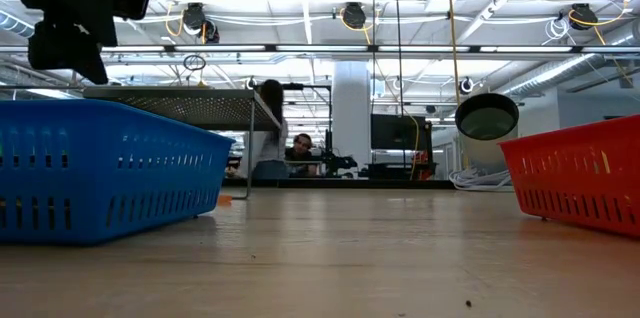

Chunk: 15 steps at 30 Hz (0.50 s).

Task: Pick & Place Office Desk Supplies
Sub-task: Put the crayon into the blue bin

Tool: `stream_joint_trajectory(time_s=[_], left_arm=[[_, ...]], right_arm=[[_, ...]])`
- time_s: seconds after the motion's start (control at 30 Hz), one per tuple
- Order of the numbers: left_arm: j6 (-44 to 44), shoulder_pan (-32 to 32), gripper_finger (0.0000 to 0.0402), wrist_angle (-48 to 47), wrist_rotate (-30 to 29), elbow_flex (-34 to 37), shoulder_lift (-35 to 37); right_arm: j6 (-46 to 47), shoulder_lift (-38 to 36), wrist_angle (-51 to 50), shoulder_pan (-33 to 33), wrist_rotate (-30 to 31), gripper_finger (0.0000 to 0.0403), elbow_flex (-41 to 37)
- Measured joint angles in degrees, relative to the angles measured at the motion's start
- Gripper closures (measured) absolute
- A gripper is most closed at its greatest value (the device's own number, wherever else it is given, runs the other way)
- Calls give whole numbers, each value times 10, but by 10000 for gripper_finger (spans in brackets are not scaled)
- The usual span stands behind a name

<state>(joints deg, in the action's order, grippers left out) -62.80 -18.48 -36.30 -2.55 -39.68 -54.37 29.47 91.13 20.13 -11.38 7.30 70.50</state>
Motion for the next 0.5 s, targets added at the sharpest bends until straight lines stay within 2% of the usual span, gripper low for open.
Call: stream_joint_trajectory(time_s=[0.2,0.5], left_arm=[[-15,-2,165,31,-7,0,0],[-105,2,165,35,-7,0,-29]], right_arm=[[13,0,-25,-7,0,222,0],[10,0,-42,-7,-1,222,0]])
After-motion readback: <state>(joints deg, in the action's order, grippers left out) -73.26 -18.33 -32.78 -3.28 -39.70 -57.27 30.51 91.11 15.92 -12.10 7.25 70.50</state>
